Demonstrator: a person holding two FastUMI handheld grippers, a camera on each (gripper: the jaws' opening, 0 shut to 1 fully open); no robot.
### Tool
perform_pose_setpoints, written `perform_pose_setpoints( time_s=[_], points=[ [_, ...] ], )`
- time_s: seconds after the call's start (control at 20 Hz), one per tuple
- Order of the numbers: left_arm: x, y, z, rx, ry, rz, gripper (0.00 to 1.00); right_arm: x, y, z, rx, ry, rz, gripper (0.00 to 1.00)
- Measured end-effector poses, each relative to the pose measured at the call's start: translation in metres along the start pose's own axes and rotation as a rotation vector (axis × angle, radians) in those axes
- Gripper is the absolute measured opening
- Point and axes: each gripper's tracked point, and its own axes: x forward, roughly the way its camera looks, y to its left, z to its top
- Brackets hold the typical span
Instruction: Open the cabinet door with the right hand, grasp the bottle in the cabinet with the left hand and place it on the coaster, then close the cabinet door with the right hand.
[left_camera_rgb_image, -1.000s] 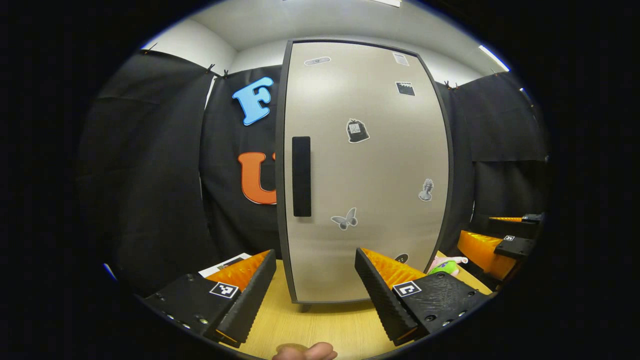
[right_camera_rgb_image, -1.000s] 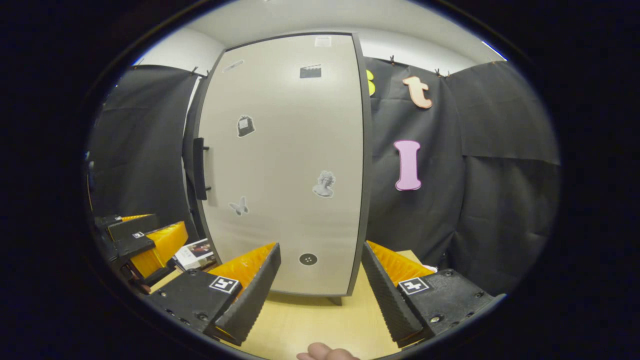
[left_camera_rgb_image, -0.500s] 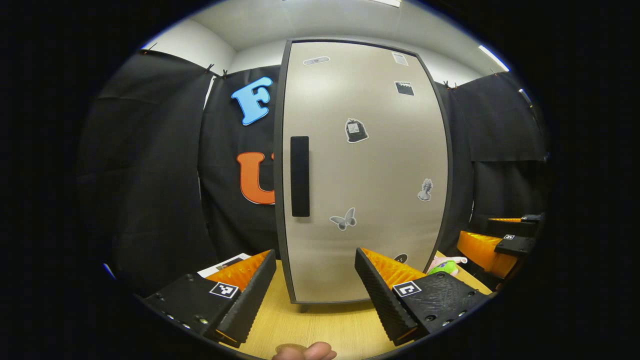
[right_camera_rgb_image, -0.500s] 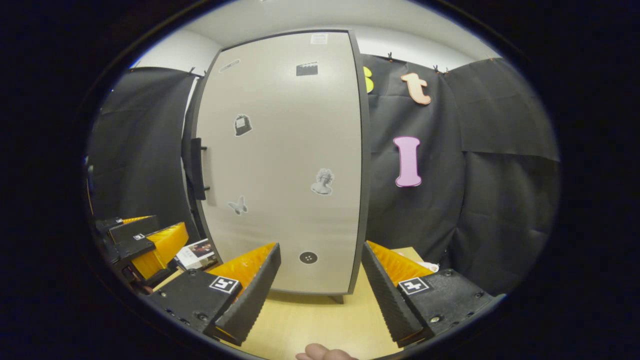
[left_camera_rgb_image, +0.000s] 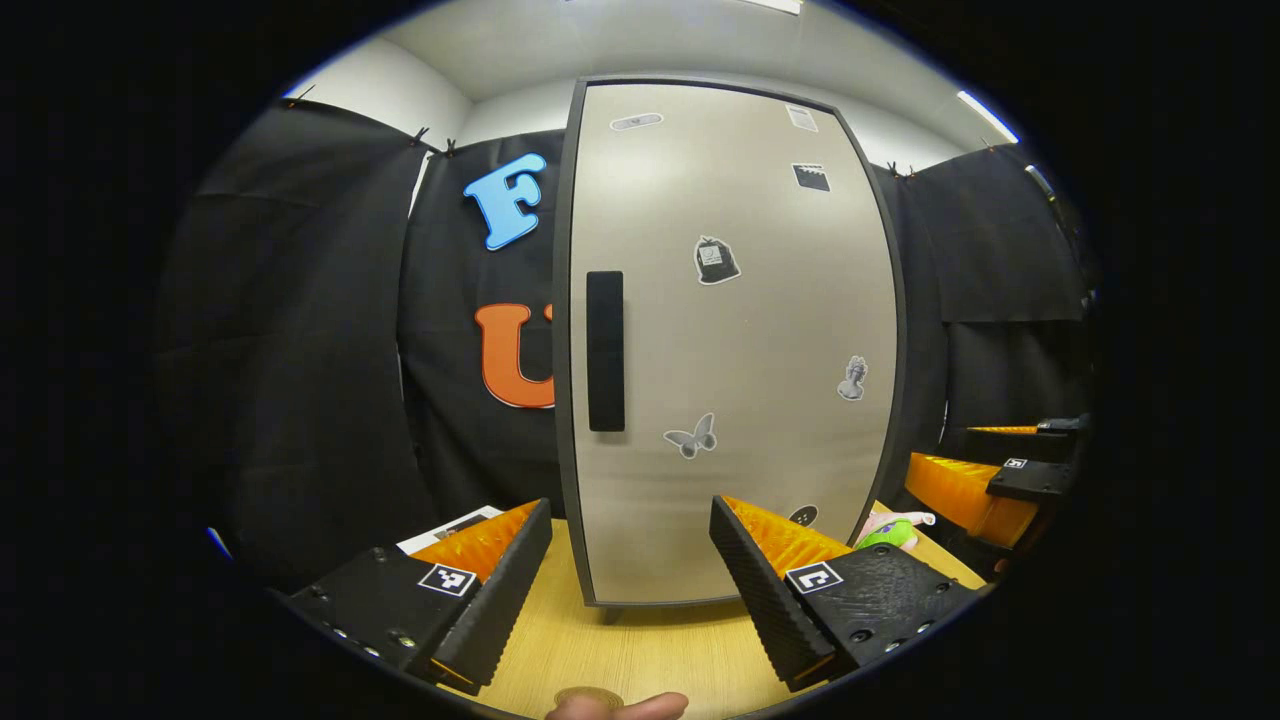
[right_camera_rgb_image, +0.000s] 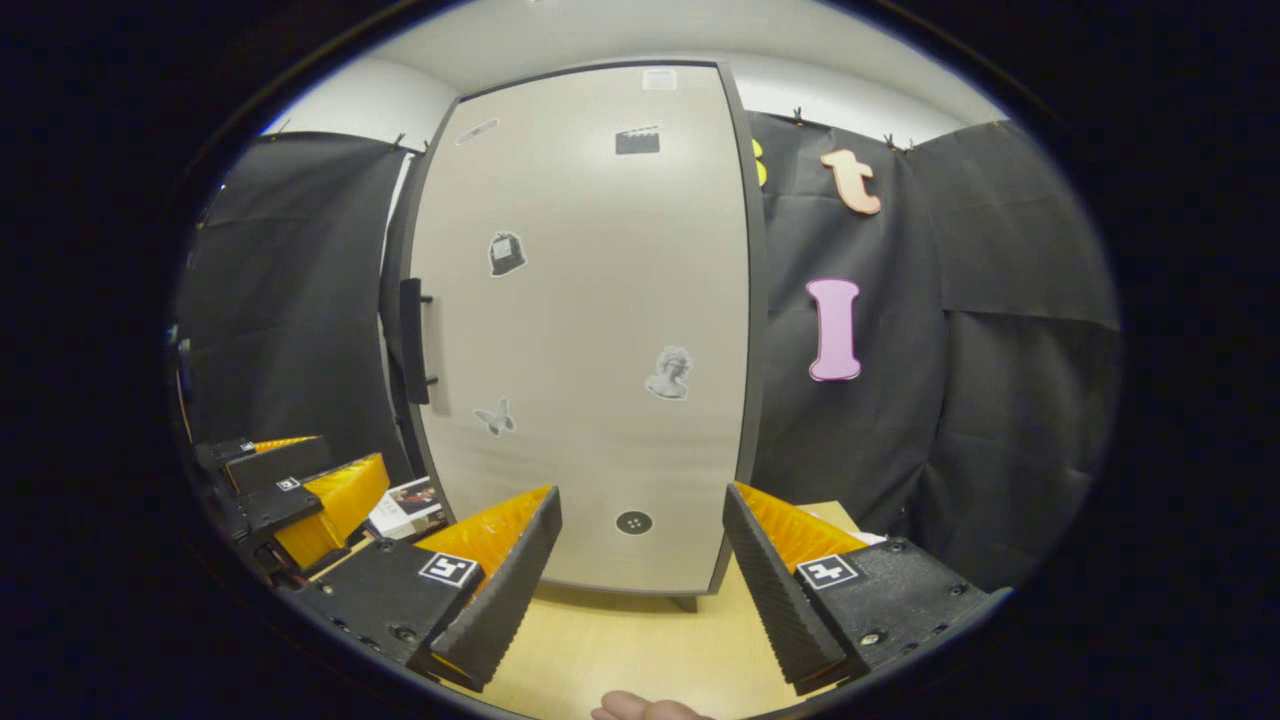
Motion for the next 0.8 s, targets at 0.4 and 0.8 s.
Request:
perform_pose_setpoints(
  time_s=[0.4,0.8],
  points=[
    [-0.039,0.014,0.005,0.021,-0.051,-0.014,0.96,0.026,0.036,0.022,-0.057,-0.041,0.076,1.00],
    [-0.093,0.034,0.005,0.022,-0.074,-0.052,0.96,0.062,0.095,0.037,-0.113,-0.066,0.175,1.00]
  ],
)
